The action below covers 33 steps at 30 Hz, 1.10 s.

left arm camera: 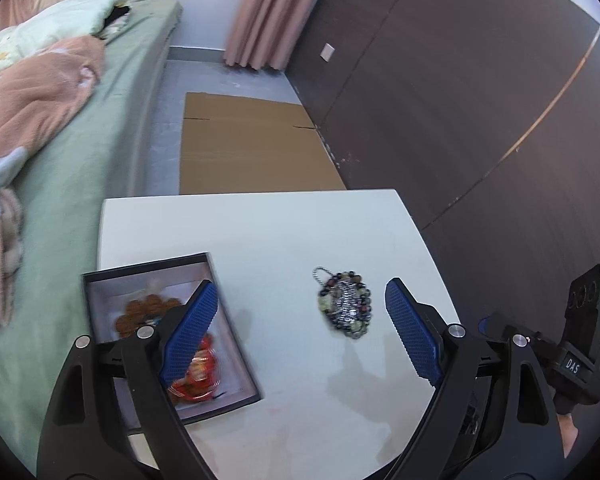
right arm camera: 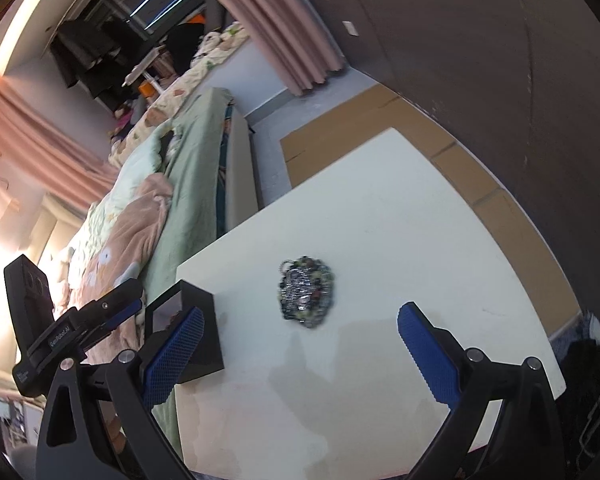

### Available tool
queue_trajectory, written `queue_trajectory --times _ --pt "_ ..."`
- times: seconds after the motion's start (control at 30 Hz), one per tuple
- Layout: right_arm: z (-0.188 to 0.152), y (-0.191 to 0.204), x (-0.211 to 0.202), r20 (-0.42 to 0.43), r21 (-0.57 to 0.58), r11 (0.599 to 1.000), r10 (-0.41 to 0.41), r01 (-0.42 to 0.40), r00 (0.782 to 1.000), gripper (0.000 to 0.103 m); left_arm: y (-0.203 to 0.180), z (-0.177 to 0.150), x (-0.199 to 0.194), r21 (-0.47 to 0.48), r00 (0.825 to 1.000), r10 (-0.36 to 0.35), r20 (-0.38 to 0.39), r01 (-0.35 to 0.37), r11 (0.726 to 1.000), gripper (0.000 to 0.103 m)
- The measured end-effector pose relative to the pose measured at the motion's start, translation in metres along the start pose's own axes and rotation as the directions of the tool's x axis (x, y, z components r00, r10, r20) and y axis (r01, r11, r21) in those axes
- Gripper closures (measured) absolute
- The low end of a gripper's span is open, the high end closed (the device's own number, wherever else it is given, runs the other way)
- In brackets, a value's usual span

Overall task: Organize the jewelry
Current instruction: 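Release the red-string bracelet into the box with the right gripper and withdraw, then grasp the green-and-black bead bracelet from the pile with the left gripper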

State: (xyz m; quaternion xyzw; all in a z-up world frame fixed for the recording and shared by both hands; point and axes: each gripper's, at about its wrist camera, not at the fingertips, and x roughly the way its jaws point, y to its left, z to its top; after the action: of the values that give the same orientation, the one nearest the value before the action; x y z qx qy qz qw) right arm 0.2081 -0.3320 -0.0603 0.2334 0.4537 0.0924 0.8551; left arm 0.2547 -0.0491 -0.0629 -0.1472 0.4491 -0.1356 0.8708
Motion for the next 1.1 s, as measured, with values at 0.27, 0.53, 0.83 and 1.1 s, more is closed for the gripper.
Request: queue_trajectory --times 0.27,0.53,0.83,1.1 --pt "0.009 -0.031 0.000 -0.001 0.063 0.998 -0.007 0.007 1.000 0.008 -0.034 -0.008 0.045 0.064 0.996 0.004 -0.088 0.002 0.998 0.042" --pt "0.016 -0.048 0.004 -0.010 0.092 0.996 0.011 -0.010 1.000 0.008 -0.038 -0.016 0.084 0.069 0.983 0.123 -0.136 -0.114 0.991 0.082" --pt "0.016 -0.051 0.007 -0.017 0.098 0.995 0.019 -0.017 1.000 0.008 -0.040 -0.022 0.116 0.065 0.973 0.145 -0.180 -0.136 0.989 0.084" --pt "0.013 -0.054 0.010 -0.021 0.112 0.993 0.031 -0.028 0.999 0.008 -0.050 -0.029 0.130 0.126 0.957 0.228 -0.180 -0.208 0.970 0.087"
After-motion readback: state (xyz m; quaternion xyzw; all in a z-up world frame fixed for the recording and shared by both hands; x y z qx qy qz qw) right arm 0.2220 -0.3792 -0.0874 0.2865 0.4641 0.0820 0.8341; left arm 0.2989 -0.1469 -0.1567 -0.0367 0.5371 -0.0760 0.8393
